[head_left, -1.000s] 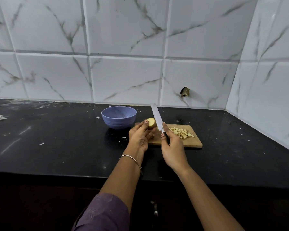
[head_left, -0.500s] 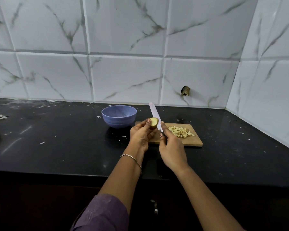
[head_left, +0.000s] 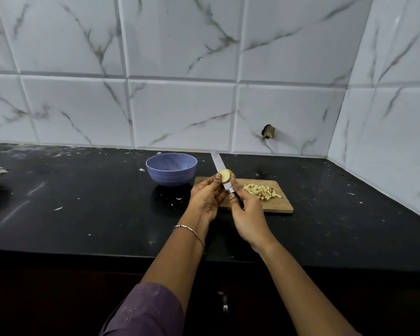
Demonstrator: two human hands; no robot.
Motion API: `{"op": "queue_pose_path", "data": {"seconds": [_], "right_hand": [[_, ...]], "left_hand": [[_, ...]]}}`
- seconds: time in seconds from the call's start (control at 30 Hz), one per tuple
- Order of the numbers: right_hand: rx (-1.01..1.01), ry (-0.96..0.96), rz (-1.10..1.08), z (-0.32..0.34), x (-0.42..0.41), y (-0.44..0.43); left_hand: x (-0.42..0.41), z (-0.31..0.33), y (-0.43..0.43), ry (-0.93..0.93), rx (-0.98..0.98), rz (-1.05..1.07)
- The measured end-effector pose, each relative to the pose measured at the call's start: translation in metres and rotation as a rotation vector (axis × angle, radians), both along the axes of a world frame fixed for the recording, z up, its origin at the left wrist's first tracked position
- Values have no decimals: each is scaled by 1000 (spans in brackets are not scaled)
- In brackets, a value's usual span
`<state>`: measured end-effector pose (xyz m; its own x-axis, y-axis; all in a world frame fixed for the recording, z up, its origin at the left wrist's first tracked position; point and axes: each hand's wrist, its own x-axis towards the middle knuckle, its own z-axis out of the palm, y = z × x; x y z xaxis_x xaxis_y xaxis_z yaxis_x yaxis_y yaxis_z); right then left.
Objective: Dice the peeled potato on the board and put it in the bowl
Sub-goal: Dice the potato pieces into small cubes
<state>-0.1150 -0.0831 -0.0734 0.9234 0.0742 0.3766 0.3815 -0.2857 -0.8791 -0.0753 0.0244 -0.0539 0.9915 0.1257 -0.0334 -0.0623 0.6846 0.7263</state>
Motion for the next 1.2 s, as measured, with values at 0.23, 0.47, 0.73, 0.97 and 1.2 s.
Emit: {"op": "queue_pose_path", "data": {"seconds": [0.23,0.47,0.73,0.97,1.2], "right_hand": [[-175,-30,-7,1,-10,0],[-246,-44,-17,2,-13,-1],[-288,-67,24,-1,-13,1],[-178,-1,25,-2,-5,0],[-78,28,5,-5,-1,0]], "left_hand": [[6,-2,2,41,-49,67],[9,-4,3,68,-33,86],[15,-3,0,48,-94,96],[18,-5,3,57,-66,111],[23,-11,7,54,118,226]]}}
